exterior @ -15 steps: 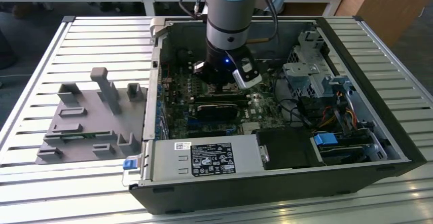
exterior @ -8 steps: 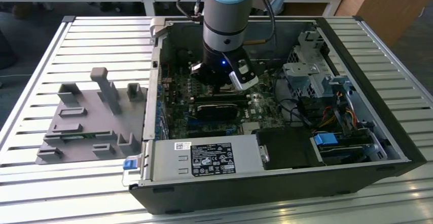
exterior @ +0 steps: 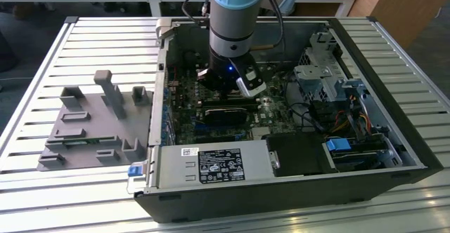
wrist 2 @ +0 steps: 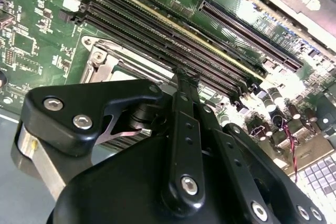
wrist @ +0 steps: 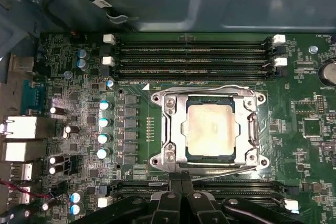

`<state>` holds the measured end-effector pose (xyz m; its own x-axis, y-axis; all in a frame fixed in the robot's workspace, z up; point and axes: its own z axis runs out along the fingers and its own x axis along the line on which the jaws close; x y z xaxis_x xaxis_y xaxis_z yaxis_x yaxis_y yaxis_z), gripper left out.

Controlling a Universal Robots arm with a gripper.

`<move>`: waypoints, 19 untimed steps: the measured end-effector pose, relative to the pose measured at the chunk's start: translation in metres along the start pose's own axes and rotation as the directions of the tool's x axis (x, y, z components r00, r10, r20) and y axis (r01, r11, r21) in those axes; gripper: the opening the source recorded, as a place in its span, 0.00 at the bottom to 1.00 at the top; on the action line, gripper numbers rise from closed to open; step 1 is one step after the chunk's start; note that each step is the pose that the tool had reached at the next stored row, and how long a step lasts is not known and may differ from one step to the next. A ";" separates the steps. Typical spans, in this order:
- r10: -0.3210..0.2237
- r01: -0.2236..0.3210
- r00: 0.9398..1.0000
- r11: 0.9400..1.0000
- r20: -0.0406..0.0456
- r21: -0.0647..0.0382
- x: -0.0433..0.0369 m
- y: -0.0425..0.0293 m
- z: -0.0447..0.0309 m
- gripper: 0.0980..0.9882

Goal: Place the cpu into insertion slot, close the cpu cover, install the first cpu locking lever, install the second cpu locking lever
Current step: 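Install the second cpu locking lever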

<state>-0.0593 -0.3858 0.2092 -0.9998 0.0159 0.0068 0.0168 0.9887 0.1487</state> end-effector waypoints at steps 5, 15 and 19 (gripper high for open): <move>0.000 0.000 1.000 1.000 0.000 -0.018 0.0007 -0.0030 0.0011 0.01; 0.000 0.000 1.000 0.999 -0.001 -0.044 0.0070 -0.0097 0.0028 0.01; 0.000 0.000 1.000 0.999 -0.001 -0.052 0.0106 -0.0105 0.0049 0.01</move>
<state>-0.0701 -0.3954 0.2030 -0.9998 0.0156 0.0076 0.0168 0.9797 0.1998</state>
